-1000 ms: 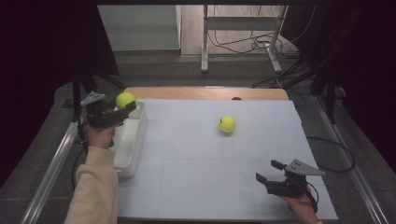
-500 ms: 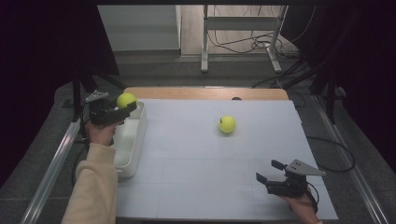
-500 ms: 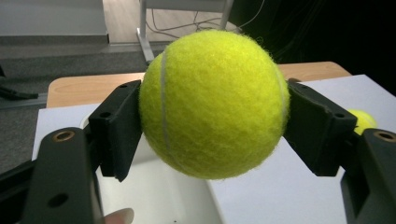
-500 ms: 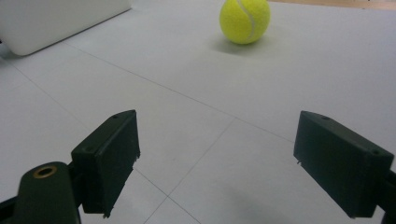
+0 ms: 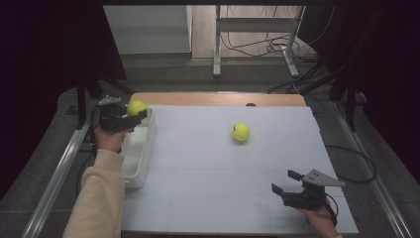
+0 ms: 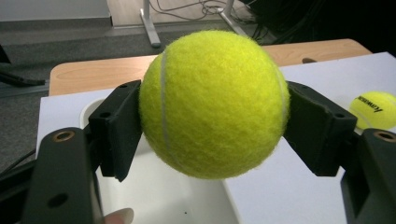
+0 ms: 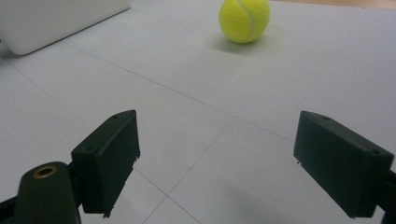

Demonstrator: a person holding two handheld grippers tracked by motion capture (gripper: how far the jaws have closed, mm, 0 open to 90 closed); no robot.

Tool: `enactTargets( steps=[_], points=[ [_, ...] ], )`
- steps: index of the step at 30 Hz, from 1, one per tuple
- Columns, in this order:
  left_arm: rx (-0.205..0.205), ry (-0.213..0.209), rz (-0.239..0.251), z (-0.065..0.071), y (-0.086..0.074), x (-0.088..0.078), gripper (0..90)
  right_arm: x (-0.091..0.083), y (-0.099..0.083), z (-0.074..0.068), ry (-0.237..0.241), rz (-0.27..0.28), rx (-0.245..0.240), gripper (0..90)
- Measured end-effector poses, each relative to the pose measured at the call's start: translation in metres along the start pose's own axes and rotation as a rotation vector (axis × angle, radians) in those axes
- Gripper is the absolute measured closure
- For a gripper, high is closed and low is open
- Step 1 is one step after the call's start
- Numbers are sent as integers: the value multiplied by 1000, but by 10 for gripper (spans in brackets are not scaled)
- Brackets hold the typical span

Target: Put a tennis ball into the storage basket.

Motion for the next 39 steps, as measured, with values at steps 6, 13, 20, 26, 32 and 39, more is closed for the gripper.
enactTargets(
  steps=[6,13,20,26,32,39],
  points=[
    [7,14,-30,-2,0,5,261,0,0,0,0,-3,0,149],
    [11,32,-62,-6,-1,9,261,1,0,0,-1,-4,-1,149],
    [8,50,-108,-11,-4,17,261,1,0,0,-1,-6,0,149],
    [5,58,-153,-13,-6,24,261,1,-1,0,1,-6,-2,148],
    [0,68,-189,-16,-10,28,260,1,-1,0,1,-7,-4,149],
    [13,68,-215,-15,-12,30,260,1,-1,0,1,-9,-5,149]
  ],
)
Point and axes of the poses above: each handheld gripper's, and its own axes: x roughly forward along the jaws, y roughly out of its top, z roughly to its right, the point moved 4 cm from there along x, roughly forward along the jaws, and after that the axes turned 7 degrees about -z, right-handed, at the moved point
